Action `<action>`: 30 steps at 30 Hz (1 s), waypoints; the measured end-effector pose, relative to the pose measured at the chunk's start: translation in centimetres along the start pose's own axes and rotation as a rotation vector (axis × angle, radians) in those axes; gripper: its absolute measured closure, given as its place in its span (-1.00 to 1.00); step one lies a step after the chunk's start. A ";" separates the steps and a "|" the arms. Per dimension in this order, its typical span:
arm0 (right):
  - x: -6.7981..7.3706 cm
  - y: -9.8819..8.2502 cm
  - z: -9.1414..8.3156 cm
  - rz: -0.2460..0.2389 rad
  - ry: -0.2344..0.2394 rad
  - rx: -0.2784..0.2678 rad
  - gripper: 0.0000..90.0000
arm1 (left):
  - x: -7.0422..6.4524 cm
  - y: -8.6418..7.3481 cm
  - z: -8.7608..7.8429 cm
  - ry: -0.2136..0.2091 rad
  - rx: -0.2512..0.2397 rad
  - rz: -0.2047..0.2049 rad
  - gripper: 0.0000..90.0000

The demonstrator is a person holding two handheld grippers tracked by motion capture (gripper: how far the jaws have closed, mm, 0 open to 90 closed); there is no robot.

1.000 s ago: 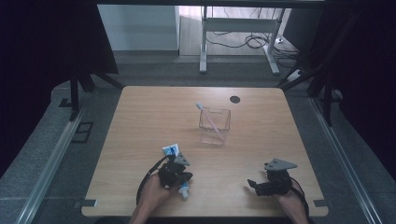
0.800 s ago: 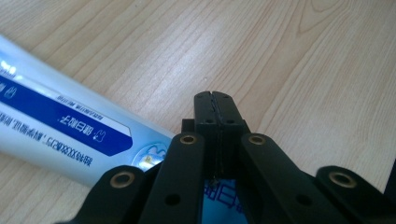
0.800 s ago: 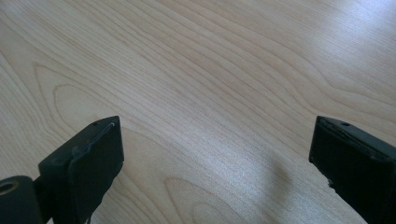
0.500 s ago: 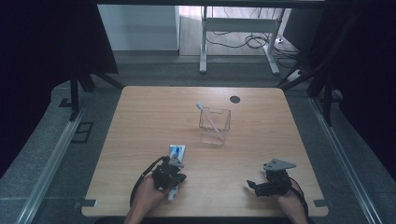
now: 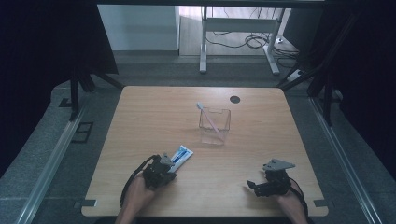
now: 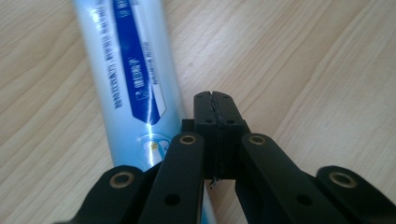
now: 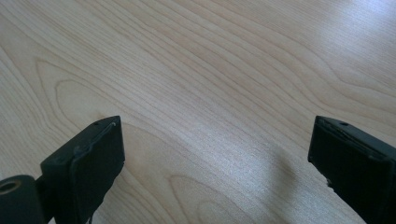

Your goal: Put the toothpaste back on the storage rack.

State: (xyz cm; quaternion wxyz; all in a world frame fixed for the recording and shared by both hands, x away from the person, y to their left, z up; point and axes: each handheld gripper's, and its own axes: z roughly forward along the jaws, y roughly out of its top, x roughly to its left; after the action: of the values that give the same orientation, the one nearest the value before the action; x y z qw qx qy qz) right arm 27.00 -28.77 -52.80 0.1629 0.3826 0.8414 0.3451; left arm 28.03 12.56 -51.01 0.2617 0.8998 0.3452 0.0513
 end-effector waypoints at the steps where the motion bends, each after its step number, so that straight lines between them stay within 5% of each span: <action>1: 0.0 0.0 0.0 -0.001 0.000 0.000 -0.92 | 0.1 -0.1 0.0 0.002 -0.001 0.002 0.99; 9: 0.0 0.0 0.0 0.000 0.004 0.000 -0.91 | 0.6 0.3 -1.1 -0.015 -0.018 -0.016 0.86; 17: 0.0 0.0 0.0 0.002 0.008 0.005 -0.90 | 1.5 1.8 -2.6 0.043 0.029 0.000 0.57; 30: -0.2 -0.1 0.0 -0.001 0.005 0.007 -0.90 | 2.8 3.6 -0.7 0.029 0.133 -0.040 0.15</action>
State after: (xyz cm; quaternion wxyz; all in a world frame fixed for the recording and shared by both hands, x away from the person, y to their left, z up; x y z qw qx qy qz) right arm 27.09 -28.90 -52.85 0.1596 0.3820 0.8432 0.3429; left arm 32.11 12.48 -48.81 0.1974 0.9073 0.3695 0.0360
